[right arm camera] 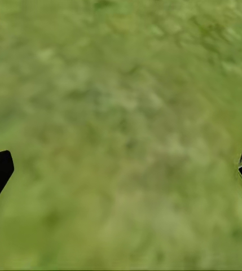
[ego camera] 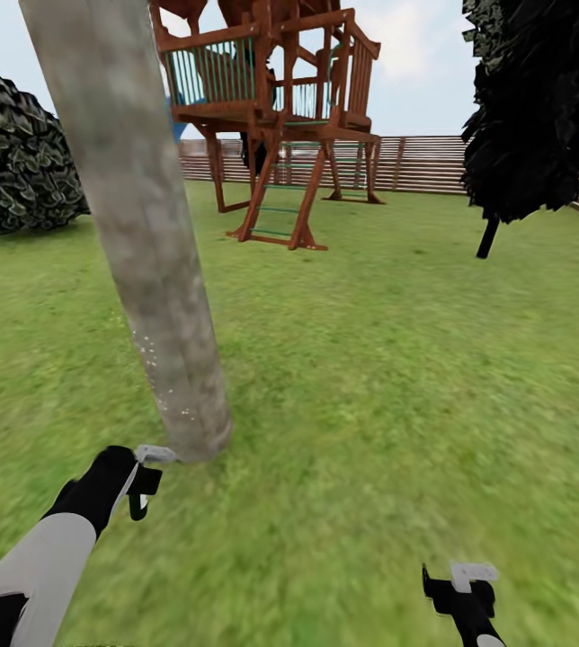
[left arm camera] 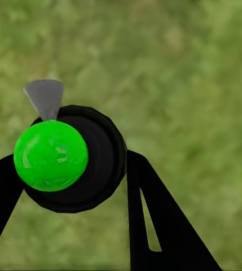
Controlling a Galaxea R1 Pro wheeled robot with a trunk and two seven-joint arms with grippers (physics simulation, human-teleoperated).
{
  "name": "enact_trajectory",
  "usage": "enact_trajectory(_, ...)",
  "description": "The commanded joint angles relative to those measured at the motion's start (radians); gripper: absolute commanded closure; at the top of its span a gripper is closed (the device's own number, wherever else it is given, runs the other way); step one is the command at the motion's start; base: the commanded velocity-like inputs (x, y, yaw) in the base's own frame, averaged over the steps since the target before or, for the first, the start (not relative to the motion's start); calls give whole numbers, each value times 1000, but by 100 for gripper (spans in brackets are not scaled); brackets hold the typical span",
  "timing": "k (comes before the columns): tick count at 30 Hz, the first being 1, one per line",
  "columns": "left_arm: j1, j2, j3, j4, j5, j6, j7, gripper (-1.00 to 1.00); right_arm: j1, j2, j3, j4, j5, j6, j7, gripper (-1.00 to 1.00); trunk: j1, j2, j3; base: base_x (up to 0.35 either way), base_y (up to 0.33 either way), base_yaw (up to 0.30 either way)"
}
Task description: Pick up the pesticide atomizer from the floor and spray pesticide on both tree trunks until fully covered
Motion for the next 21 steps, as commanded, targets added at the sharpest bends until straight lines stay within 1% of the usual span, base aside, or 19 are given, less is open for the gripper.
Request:
enact_trajectory(1, 0, 0, 0, 0, 0, 0, 0, 100, 0, 0, 0, 0, 0, 0, 0, -100, 0, 0, 0, 145, -274, 275)
enact_trajectory(4, 0, 0, 0, 1, 0, 0, 0, 100, 0, 0, -1, 0, 0, 0, 1, -100, 0, 0, 0, 151, -272, 158)
enact_trajectory(9, 0, -1, 0, 0, 0, 0, 0, 100, 0, 0, -2, 0, 0, 0, 0, -100, 0, 0, 0, 139, -270, 6)
enact_trajectory(12, 0, -8, 0, 0, -2, 0, 0, 100, 0, 0, -2, 0, 0, 0, 0, -100, 0, 0, 0, 116, -270, 0)
enact_trajectory(17, 0, -9, 0, -1, -2, 0, 0, 100, 0, 0, -2, 0, 0, 0, 0, -100, 0, 0, 0, 115, -270, 5)
enact_trajectory(21, 0, -9, 0, -1, -2, 0, 0, 100, 0, 0, -1, 0, 0, 0, 0, -100, 0, 0, 0, 116, -270, 203)
